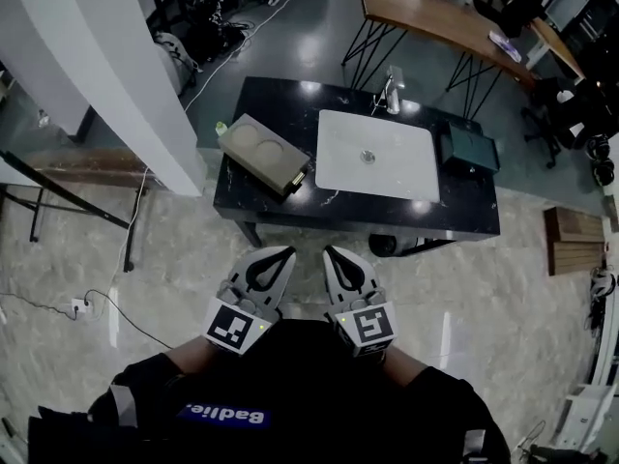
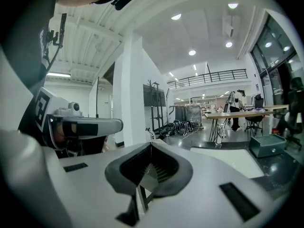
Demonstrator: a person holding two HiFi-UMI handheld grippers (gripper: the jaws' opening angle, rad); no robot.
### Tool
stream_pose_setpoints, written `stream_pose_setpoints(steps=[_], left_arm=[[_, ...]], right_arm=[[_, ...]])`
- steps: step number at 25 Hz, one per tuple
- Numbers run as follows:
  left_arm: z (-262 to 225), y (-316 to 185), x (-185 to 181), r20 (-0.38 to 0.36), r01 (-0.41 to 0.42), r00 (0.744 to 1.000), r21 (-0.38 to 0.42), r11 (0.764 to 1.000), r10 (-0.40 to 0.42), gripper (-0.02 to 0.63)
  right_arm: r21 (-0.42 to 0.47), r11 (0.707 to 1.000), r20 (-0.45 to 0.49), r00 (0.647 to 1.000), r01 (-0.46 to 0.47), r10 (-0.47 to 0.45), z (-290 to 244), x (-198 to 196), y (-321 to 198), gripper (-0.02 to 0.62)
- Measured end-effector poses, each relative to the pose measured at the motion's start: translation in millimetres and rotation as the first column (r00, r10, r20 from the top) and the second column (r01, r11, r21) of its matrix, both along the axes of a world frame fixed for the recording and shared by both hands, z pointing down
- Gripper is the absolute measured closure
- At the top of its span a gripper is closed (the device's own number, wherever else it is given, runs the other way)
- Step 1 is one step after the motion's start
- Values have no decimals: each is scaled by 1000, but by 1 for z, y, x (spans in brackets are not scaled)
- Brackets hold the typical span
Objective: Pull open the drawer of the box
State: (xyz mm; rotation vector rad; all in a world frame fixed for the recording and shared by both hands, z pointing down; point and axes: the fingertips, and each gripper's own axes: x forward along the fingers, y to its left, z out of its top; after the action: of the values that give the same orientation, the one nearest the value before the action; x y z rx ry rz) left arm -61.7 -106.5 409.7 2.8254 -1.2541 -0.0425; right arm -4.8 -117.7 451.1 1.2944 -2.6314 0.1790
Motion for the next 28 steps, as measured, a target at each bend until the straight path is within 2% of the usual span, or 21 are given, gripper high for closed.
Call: stream_pose_setpoints(steps=[4, 10, 15, 17, 21, 27, 28], left_arm=[[7, -38, -35, 31, -38, 999, 0, 999, 38, 606], [45, -98, -80, 176, -50, 983, -16, 999, 52, 606], [77, -135, -86, 297, -57, 952, -56, 997, 71, 606], [93, -146, -82, 346, -63, 934, -86, 994, 89, 606], [116, -165, -71, 460, -81, 880, -102, 991, 119, 606], [136, -189, -55, 580, -123, 799, -102, 987, 159, 606], [140, -193, -51, 598, -135, 783, -106, 985, 172, 606]], right_arm=[[-23, 998, -20, 998, -57, 56, -3, -29, -33, 595], [-106, 986, -52, 991, -125, 120, 15, -53, -71, 595], [-188, 969, -23, 987, -161, 160, 37, -48, -93, 595], [-227, 962, 0, 987, -153, 158, 49, -46, -102, 595], [-328, 938, 43, 990, -116, 138, 77, -45, -119, 595], [-499, 866, 204, 968, -26, 146, 109, -33, -145, 591], [-524, 851, 241, 959, -2, 150, 113, -31, -150, 550]])
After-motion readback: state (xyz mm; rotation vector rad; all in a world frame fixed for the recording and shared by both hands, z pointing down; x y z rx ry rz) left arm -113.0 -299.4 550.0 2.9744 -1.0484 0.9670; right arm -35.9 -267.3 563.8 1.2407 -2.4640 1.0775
